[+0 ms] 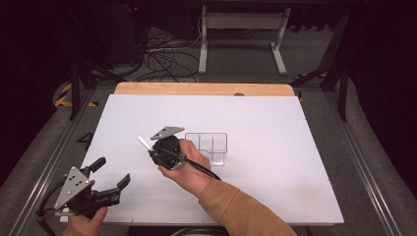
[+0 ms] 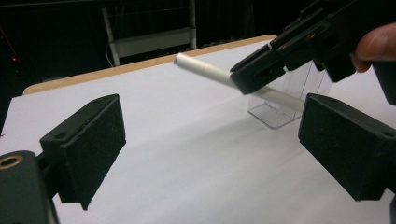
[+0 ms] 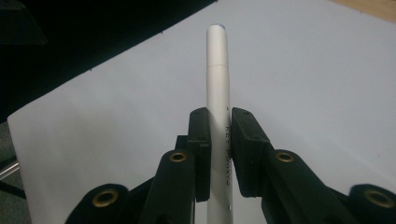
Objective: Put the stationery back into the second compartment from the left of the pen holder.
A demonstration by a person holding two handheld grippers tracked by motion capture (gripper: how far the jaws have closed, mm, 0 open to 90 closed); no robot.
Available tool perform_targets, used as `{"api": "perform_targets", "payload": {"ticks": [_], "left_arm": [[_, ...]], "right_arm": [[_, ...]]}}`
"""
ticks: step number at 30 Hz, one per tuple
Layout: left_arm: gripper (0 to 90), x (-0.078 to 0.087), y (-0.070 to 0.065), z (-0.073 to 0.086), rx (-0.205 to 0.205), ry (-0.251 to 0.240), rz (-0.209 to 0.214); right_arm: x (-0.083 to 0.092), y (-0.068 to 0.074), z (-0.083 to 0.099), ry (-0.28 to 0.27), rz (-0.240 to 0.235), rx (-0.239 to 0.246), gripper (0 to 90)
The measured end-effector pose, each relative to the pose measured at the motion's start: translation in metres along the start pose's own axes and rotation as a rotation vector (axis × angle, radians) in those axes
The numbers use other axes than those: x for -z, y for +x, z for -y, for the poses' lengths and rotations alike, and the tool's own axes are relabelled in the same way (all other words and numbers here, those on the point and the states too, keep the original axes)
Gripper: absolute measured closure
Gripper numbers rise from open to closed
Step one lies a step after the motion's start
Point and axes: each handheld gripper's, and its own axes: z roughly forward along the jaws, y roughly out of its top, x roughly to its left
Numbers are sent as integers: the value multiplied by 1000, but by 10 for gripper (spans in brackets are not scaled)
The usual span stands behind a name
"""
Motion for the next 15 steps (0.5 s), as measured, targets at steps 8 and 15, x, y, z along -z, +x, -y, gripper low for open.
{"api": "perform_targets", "payload": {"ticks": [8,15], "left_arm": [[81,-3,-1,-1,-2,-1,6],[81,-4,-1,-1,-8,7,11]], "right_arm": [[25,-13,-3,-94,-25,1,792],[45,-26,0,-182,-72,30,792]]}}
